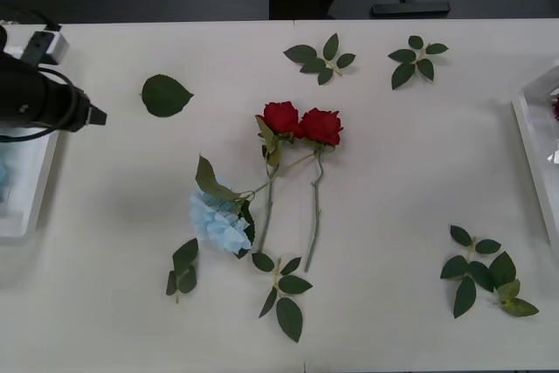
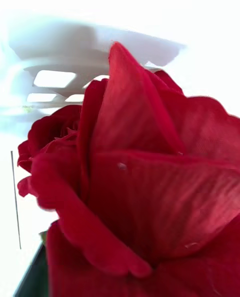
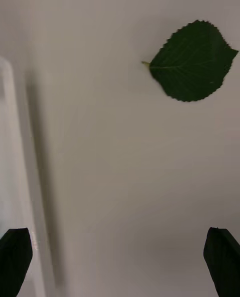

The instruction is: Place the red flowers into the right box and the blue flowers into the left box. If a person shows an open palm, hand one flower to the person first, then continue sorting.

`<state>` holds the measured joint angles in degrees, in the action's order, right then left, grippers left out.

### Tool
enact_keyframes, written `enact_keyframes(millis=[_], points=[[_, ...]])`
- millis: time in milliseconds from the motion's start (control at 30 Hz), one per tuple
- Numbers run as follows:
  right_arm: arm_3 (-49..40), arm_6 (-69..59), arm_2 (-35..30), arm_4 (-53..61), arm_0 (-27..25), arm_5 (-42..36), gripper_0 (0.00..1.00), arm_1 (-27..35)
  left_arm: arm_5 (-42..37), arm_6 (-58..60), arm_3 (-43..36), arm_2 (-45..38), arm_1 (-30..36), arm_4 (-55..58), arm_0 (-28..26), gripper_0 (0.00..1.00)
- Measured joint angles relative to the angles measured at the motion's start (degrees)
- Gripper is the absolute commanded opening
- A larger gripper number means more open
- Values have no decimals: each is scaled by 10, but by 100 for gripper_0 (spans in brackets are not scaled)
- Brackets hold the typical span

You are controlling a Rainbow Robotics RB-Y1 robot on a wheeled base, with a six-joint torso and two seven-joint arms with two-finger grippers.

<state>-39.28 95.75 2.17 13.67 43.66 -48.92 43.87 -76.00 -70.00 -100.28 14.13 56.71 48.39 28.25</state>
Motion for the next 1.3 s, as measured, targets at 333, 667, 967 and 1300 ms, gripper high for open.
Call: enact_keyframes(millis=[333,667,967,1300], points=[[1,37,-3,112,1,-9,100,4,0,206,37,71,-148,23,115,100],[-27,235,-107,291,3,-201,100,43,0,406,35,145,-241,14,149,100],[-48,318,-130,448,3,-344,100,83,0,714,3,240,-286,-75,156,100],[-200,75,-2,531,3,-405,100,80,1,1106,-2,294,-304,-152,156,100]])
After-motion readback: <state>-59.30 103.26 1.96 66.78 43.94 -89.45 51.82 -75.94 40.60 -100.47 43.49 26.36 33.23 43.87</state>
